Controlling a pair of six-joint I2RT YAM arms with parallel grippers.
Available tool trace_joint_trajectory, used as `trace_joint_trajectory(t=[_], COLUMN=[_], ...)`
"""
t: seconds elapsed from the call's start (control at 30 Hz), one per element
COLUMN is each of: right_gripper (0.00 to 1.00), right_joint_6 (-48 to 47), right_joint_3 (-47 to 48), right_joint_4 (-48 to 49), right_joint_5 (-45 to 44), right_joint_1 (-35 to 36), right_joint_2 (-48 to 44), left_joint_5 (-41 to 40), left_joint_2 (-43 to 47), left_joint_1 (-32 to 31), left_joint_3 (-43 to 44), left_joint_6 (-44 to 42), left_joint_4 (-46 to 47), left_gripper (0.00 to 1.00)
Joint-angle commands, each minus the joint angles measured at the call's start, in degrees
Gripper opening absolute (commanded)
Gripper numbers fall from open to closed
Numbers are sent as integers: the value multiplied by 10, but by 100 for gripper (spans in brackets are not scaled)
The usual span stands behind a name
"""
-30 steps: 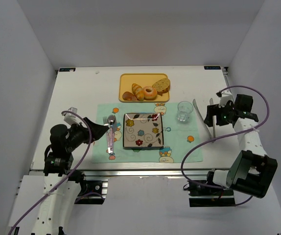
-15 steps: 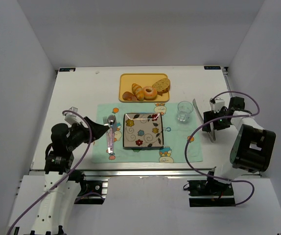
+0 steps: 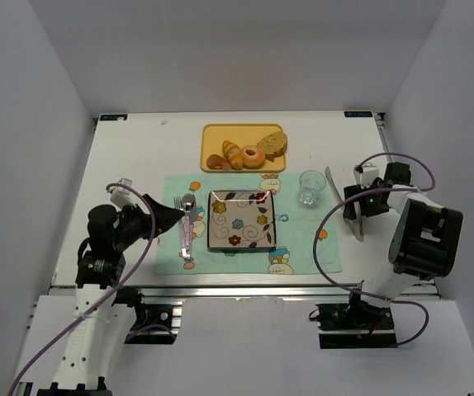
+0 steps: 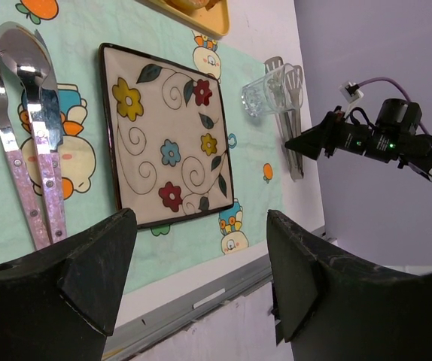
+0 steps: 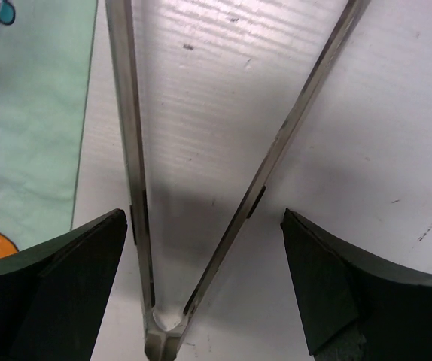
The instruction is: Place the bread
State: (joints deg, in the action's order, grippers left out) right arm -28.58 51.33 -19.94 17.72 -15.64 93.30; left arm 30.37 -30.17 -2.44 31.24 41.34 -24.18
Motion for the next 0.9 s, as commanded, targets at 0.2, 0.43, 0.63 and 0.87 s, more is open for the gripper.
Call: trace_joint_trajectory(t=[0.2, 0.43, 0.63, 0.87], right_gripper=[88, 83, 76, 56], right_joint_6=[3, -2, -8, -8], right_joint_3=[4, -28, -37, -24], right_joint_4=[40, 63, 69, 61], right_joint_5=[-28, -47, -48, -27], right_joint_1=[1, 5, 5, 4], right_joint_2=[25, 16, 14, 15], left_joint_5=[-9, -10, -9, -8], left_joint_2=[3, 1, 1, 6], left_joint_1=[-2, -2, -1, -2], left_joint_3=[-8, -6, -7, -7], left_joint_6=[8, 8, 8, 11], left_joint_4=[17, 18, 19, 19], left_gripper=[80, 80, 80, 80])
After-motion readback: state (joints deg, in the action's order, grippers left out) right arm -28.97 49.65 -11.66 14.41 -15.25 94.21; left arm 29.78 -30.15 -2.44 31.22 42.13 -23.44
